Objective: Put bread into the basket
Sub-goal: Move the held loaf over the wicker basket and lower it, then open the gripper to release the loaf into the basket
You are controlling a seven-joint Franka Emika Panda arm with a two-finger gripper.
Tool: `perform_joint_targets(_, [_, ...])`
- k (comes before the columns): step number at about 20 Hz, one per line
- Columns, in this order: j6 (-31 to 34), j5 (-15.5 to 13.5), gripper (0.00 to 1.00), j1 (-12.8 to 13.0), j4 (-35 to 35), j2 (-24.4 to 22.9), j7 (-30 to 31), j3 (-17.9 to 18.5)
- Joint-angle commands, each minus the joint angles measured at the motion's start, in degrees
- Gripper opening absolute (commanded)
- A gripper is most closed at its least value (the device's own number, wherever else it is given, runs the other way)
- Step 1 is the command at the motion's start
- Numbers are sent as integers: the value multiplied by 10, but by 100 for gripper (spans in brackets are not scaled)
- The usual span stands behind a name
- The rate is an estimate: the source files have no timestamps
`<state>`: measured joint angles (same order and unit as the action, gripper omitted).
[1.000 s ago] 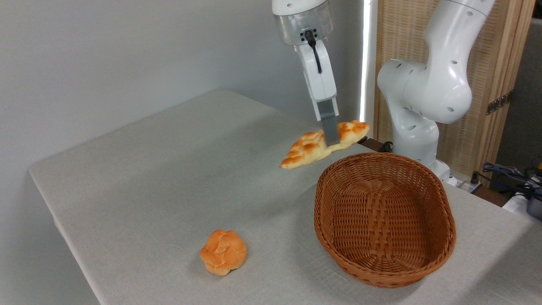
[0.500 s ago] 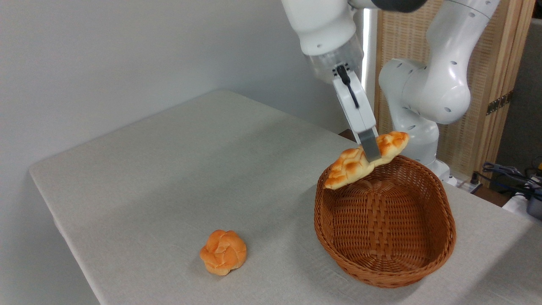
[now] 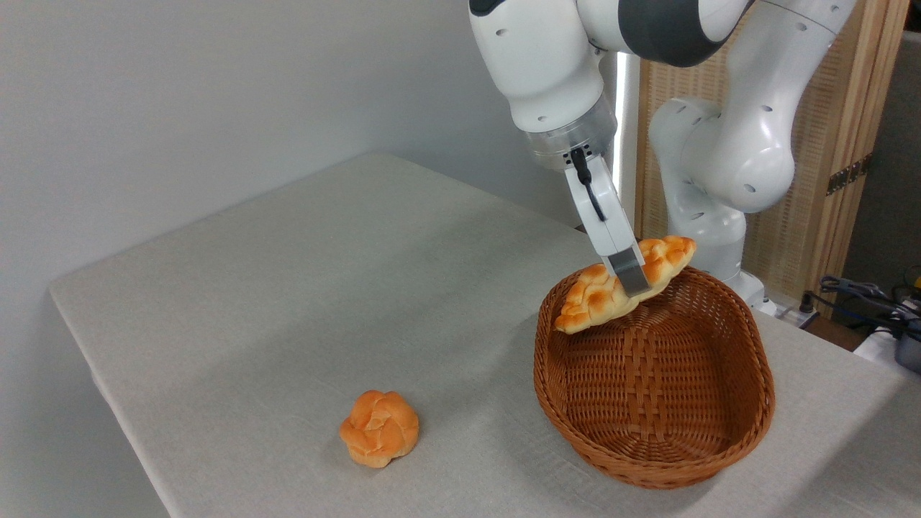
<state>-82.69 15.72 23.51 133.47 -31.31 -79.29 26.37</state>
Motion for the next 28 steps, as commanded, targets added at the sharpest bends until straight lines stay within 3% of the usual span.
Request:
perform_joint_targets(1, [9, 11, 100, 3, -6, 2, -17, 5])
perform_joint_targets(12, [9, 10, 100, -1, -22, 6, -15, -17])
perform_joint_targets(15, [-3, 2, 100, -13, -81, 13, 4, -63])
perform_joint_targets(17, [-14, -23, 100, -17, -143, 56, 39, -82])
perform_joint_targets(19, [-12, -88, 100, -78, -236, 132, 103, -132])
perform_joint_targets(21, [-16, -128, 100, -126, -288, 180, 154, -175])
perform_joint_targets(24, [-51, -165, 100, -177, -344, 229, 263, -230])
perform_joint_targets(26, [-82, -185, 100, -215, -349, 236, 319, -271])
perform_joint_targets(28, [-95, -186, 100, -225, -349, 239, 355, -285])
